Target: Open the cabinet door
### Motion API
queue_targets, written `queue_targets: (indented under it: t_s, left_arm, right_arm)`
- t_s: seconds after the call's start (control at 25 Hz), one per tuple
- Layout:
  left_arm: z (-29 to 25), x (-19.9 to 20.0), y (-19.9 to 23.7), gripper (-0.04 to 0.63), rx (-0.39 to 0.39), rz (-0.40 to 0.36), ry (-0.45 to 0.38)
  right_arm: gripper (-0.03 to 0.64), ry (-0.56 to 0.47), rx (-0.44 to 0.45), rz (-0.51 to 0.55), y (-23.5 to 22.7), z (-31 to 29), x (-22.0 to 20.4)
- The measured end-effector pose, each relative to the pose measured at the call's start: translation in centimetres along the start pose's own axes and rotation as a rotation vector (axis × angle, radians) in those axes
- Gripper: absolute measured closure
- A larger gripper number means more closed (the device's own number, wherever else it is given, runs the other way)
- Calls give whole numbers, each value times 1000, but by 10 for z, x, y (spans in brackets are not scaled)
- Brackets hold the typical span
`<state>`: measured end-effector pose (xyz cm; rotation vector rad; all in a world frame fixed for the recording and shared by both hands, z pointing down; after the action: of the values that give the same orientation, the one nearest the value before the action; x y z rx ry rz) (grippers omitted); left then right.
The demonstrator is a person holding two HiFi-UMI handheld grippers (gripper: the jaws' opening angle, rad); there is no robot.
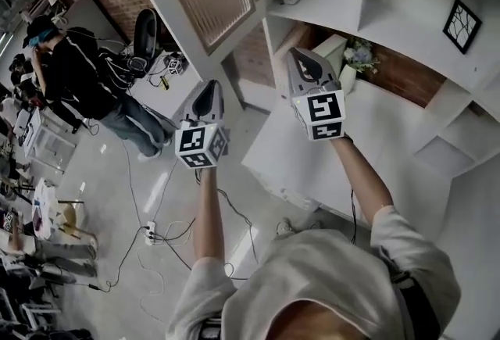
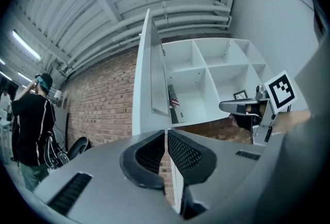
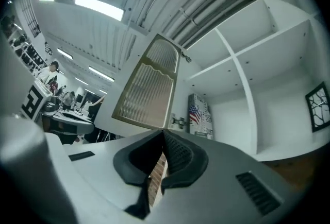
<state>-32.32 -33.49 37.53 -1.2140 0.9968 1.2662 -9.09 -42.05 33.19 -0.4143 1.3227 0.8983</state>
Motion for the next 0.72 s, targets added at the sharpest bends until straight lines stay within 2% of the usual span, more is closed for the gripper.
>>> queue_targets:
  t_s: [0.72]
  left_arm:
    - [-105,-19,-117,569,-270,43,-7]
  right_arm:
    - [603,149,-214,22,-102,96,-56]
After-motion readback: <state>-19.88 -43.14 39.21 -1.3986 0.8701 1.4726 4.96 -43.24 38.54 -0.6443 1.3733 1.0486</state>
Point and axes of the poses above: the fingertips, and each gripper's own axes: z backward along the fingers, y to its left, x out of its top, the point moved 8 cm from there along z, backward along the fingers, and after that the axes turned 1 degree about -z, right-handed, at the moved point
